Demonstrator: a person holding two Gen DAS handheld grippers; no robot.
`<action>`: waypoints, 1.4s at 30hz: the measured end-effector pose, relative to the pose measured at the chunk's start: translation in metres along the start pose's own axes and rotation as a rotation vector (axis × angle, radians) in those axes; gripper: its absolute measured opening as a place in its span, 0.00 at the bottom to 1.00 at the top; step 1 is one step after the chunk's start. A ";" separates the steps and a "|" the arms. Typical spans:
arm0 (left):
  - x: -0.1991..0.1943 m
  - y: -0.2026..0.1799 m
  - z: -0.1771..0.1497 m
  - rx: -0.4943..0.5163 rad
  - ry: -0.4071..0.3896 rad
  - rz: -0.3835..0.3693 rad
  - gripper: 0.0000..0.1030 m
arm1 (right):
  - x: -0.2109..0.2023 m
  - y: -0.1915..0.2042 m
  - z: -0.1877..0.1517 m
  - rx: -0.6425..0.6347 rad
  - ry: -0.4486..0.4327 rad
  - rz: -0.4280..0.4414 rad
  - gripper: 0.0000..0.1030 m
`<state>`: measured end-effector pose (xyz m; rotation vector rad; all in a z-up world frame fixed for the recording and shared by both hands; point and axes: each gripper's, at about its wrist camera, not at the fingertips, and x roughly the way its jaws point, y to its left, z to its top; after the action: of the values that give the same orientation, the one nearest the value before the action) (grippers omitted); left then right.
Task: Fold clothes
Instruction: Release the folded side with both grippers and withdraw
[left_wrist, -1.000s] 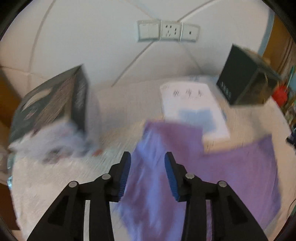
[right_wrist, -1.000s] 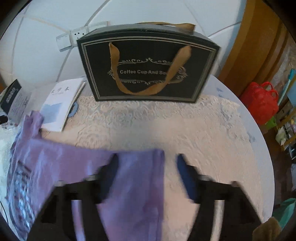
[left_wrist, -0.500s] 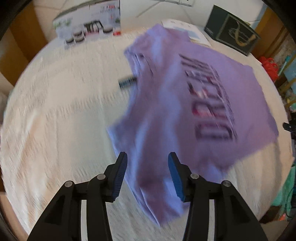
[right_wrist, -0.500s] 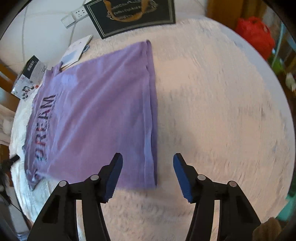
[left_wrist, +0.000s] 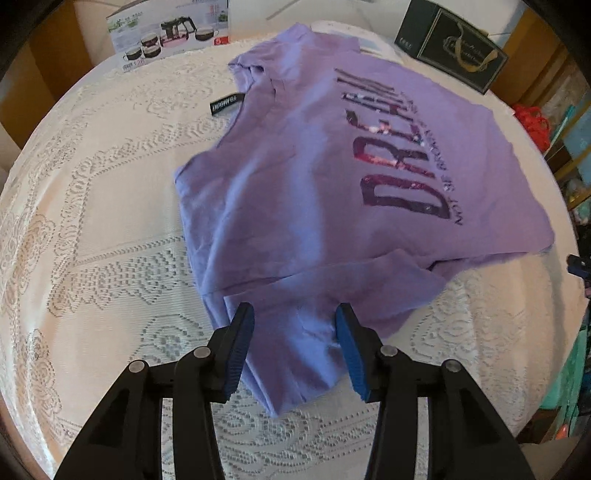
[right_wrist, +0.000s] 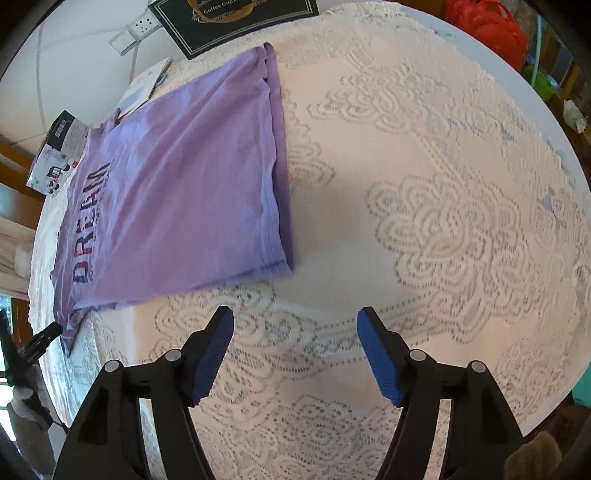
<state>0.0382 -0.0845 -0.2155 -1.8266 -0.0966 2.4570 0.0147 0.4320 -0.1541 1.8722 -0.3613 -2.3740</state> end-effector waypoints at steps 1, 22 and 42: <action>0.003 -0.001 0.000 -0.006 0.001 0.002 0.45 | 0.000 -0.001 -0.004 0.003 0.002 0.002 0.67; -0.005 -0.017 -0.011 -0.049 -0.081 0.063 0.16 | 0.044 0.050 0.017 -0.312 -0.010 -0.147 0.39; -0.073 0.001 -0.045 0.008 -0.141 0.023 0.07 | -0.019 0.024 -0.028 -0.148 -0.012 0.011 0.59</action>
<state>0.1024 -0.0925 -0.1590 -1.6583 -0.0741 2.5963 0.0447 0.4099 -0.1363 1.7869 -0.1897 -2.3358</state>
